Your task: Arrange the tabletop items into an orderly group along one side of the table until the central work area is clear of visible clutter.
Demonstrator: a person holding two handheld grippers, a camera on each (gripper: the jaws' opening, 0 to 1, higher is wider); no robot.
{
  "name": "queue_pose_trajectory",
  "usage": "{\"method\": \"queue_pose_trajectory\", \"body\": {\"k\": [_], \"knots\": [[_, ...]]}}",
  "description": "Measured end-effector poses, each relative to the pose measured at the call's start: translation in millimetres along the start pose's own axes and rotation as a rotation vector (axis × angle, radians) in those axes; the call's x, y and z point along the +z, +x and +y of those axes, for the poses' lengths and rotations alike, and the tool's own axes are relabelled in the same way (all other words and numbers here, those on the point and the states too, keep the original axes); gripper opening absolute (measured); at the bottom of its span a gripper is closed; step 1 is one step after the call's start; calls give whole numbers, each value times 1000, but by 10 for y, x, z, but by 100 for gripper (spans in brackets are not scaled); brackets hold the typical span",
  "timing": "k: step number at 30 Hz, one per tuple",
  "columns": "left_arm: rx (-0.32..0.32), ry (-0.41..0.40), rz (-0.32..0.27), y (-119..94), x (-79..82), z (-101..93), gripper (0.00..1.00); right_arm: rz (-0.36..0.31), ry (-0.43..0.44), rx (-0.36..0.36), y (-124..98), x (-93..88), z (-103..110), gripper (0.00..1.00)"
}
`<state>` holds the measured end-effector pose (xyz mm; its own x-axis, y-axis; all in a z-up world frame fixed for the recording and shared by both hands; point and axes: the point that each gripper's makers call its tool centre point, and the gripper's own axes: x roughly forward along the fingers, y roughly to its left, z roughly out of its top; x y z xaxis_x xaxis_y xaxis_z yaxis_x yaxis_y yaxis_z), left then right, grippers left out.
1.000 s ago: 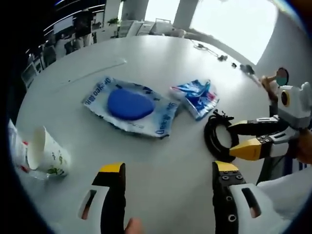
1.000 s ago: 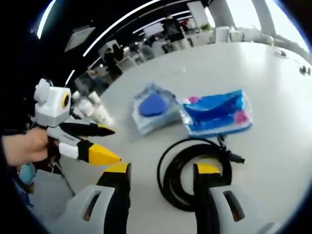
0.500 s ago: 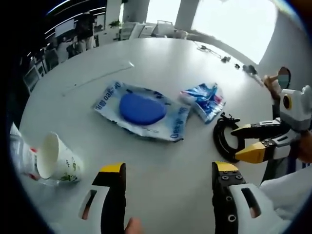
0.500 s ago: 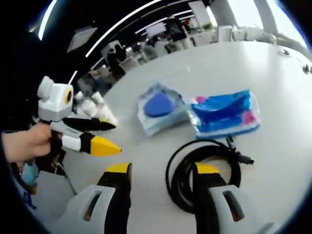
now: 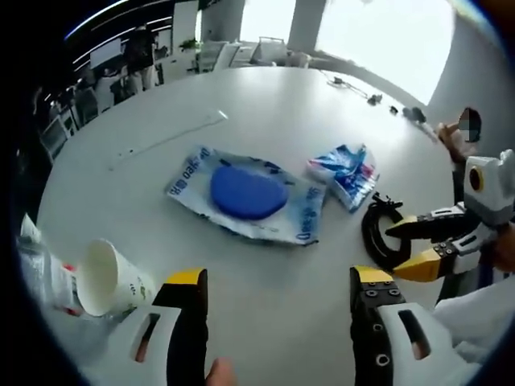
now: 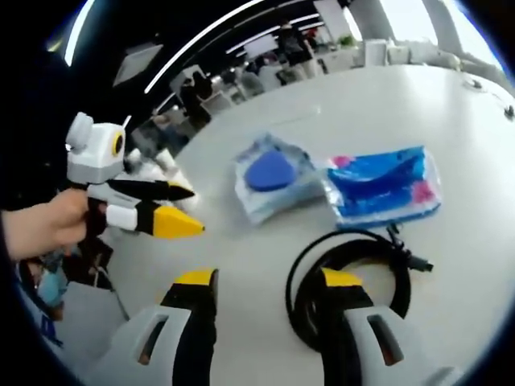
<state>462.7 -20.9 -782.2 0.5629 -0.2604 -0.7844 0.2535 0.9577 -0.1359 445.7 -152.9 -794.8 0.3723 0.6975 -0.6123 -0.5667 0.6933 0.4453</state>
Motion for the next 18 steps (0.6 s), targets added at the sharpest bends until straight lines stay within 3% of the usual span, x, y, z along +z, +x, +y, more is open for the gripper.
{"method": "queue_pose_trajectory", "body": {"k": [18], "knots": [[25,-3,-34,-46,217,220,67,-15,26,26,84,90,93,46]]}}
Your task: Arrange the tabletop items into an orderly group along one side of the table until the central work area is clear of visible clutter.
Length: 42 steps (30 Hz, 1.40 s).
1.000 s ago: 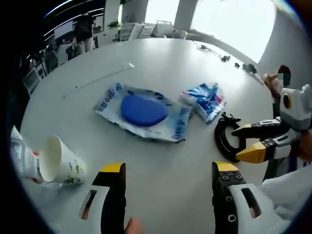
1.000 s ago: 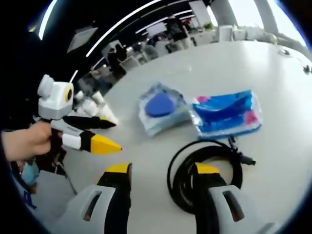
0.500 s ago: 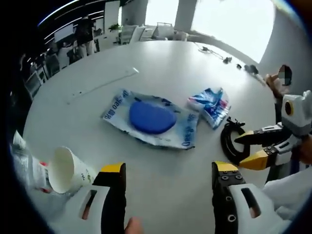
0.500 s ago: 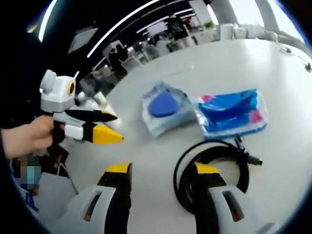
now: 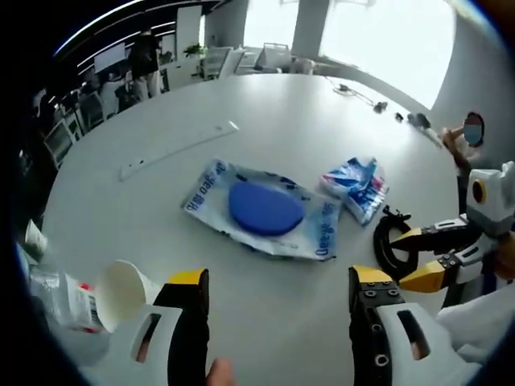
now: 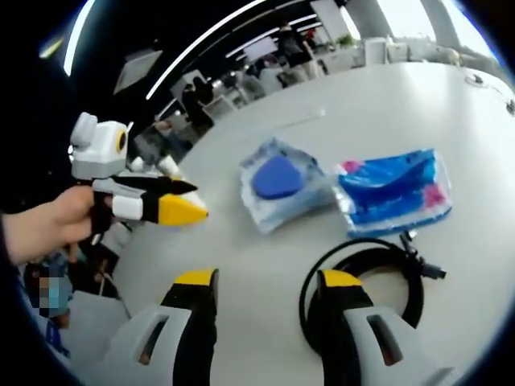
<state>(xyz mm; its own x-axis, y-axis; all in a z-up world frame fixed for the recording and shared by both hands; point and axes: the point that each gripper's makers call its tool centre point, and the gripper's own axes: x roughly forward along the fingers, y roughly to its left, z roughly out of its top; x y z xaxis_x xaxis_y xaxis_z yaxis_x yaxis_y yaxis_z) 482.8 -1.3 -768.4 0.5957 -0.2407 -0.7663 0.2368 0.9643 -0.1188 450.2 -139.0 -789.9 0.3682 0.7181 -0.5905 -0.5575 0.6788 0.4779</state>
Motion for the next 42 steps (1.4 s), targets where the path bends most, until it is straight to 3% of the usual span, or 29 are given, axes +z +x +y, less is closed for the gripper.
{"method": "queue_pose_trajectory", "body": {"k": [22,42], "knots": [[23,26,-21,29,294,271,67,-7,69,8,62,60,-54,46],[5,48,-11,139,381,375,67,-17,98,-24,28,142,-30,46]]}}
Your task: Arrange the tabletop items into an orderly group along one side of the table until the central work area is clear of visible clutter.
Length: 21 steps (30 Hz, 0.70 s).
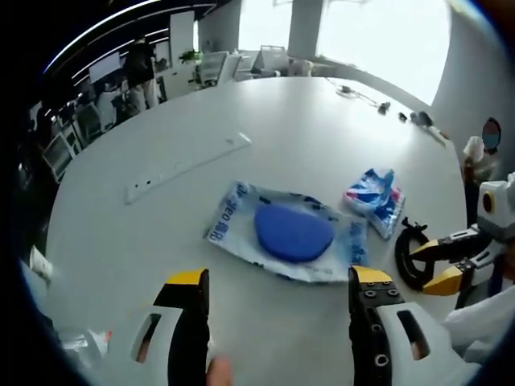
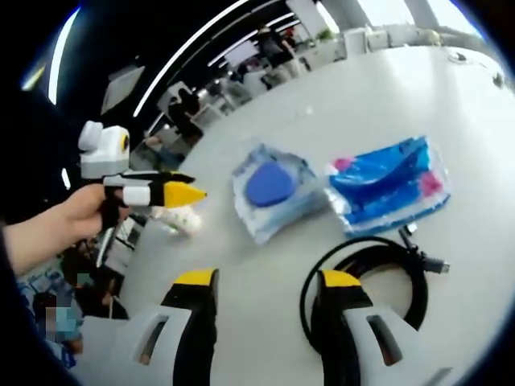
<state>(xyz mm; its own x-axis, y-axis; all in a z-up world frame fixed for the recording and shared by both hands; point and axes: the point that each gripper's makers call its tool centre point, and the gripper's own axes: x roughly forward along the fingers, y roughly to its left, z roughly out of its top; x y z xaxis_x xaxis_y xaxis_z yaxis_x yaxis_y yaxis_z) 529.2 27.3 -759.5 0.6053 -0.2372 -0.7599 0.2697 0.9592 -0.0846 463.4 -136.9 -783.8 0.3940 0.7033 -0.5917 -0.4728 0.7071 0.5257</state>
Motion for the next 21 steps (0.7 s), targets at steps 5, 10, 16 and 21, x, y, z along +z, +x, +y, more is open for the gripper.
{"method": "queue_pose_trajectory", "body": {"k": [5,10,16,21], "knots": [[5,-16,-7,-2,20,55,67,-2,-19,-47,-46,6,-35,47],[2,-1,-1,20,39,91,67,-10,-89,-19,-15,74,95,48],[5,2,-3,30,80,160,67,-19,-67,9,49,140,196,48],[5,4,-5,58,104,210,67,-13,-47,24,111,145,217,48]]}}
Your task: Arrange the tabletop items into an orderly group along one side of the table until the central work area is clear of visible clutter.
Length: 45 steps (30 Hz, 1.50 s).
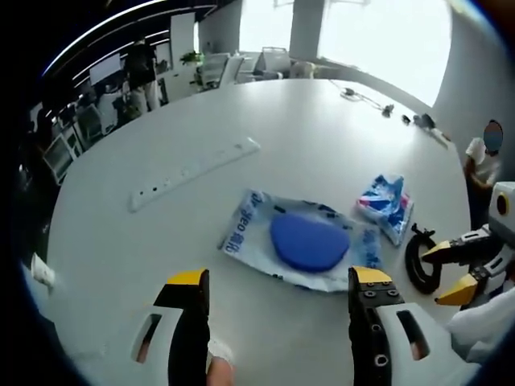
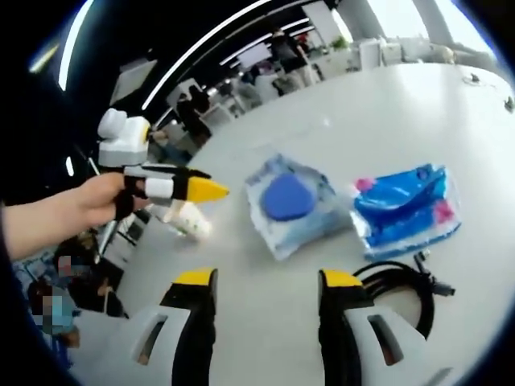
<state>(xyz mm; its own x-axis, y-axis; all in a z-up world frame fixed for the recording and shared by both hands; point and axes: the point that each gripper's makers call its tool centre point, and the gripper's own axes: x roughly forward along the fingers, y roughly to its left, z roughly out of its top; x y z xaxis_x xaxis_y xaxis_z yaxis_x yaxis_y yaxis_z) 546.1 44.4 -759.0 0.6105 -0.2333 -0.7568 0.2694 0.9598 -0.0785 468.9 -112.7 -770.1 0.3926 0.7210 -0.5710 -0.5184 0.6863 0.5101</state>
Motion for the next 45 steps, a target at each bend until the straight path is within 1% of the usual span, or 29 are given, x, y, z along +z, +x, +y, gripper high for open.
{"method": "queue_pose_trajectory", "body": {"k": [10,13,16,18,21,22,24,26,28,32,38,40,45], "knots": [[3,-22,-1,101,15,115,66,9,28,19,122,34,4,48],[4,-20,2,114,16,124,66,6,55,21,152,47,-8,47],[7,-18,-4,148,35,188,65,4,76,21,184,59,-21,47],[4,-25,-9,161,46,205,65,-1,112,24,221,75,-19,47],[8,-36,-12,181,47,233,65,-3,132,27,306,99,-12,47],[10,-36,-12,161,44,210,65,-2,140,26,343,109,-13,47],[7,-36,-13,176,45,224,65,-1,163,19,379,114,-27,47],[6,-33,-11,177,39,220,64,5,245,-14,405,98,-76,47],[7,-32,-6,181,26,225,64,3,286,-30,440,96,-124,47],[6,-29,4,207,0,247,64,8,310,-53,486,82,-163,47],[8,-49,-11,217,38,277,64,20,332,-90,557,50,-226,46],[8,-55,-9,225,33,278,64,20,353,-90,587,57,-230,46],[6,-61,-15,257,49,288,64,19,354,-98,634,71,-237,45]]}}
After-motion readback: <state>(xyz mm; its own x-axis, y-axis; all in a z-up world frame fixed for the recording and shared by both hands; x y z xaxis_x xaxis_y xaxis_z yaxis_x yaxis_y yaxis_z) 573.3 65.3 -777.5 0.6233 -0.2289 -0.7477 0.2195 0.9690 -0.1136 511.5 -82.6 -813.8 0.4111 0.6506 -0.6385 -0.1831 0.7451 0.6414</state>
